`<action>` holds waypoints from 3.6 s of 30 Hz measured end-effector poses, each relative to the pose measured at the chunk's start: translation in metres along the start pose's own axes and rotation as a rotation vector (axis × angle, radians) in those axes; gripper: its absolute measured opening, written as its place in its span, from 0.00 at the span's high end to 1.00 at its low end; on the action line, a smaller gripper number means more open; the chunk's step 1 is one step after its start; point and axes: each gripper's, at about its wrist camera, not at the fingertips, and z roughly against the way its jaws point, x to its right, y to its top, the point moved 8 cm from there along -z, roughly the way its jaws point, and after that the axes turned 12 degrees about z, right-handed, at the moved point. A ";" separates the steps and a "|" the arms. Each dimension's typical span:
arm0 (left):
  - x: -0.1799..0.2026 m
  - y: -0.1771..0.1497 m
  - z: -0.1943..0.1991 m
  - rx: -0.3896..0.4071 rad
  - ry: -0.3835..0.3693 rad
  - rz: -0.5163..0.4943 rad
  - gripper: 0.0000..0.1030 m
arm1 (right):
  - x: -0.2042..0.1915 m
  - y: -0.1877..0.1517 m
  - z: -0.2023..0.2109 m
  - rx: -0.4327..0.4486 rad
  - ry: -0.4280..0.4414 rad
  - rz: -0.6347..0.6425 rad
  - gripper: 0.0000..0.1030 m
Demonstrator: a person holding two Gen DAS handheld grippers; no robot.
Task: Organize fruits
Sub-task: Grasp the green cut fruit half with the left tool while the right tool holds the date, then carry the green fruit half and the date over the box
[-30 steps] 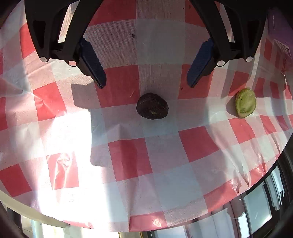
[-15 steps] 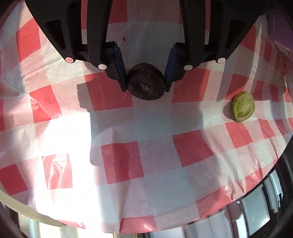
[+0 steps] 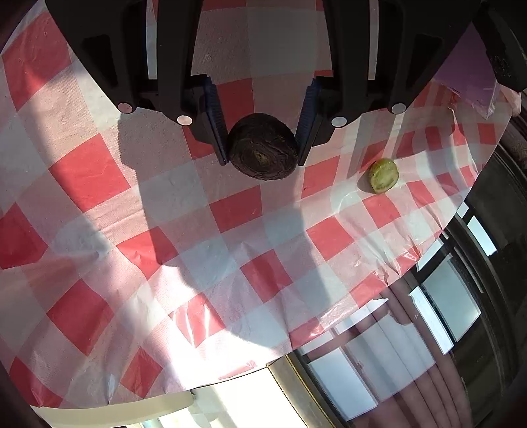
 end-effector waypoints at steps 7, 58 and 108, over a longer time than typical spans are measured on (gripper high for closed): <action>0.011 0.027 -0.034 -0.007 0.129 -0.015 0.02 | -0.002 -0.001 -0.003 -0.005 0.019 -0.002 0.61; 0.046 -0.055 0.008 -0.049 0.053 -0.188 0.43 | -0.003 -0.004 -0.011 -0.049 0.020 0.002 0.60; -0.124 0.025 0.293 0.347 0.208 -0.090 0.43 | -0.327 -0.090 0.161 0.028 0.332 0.537 0.60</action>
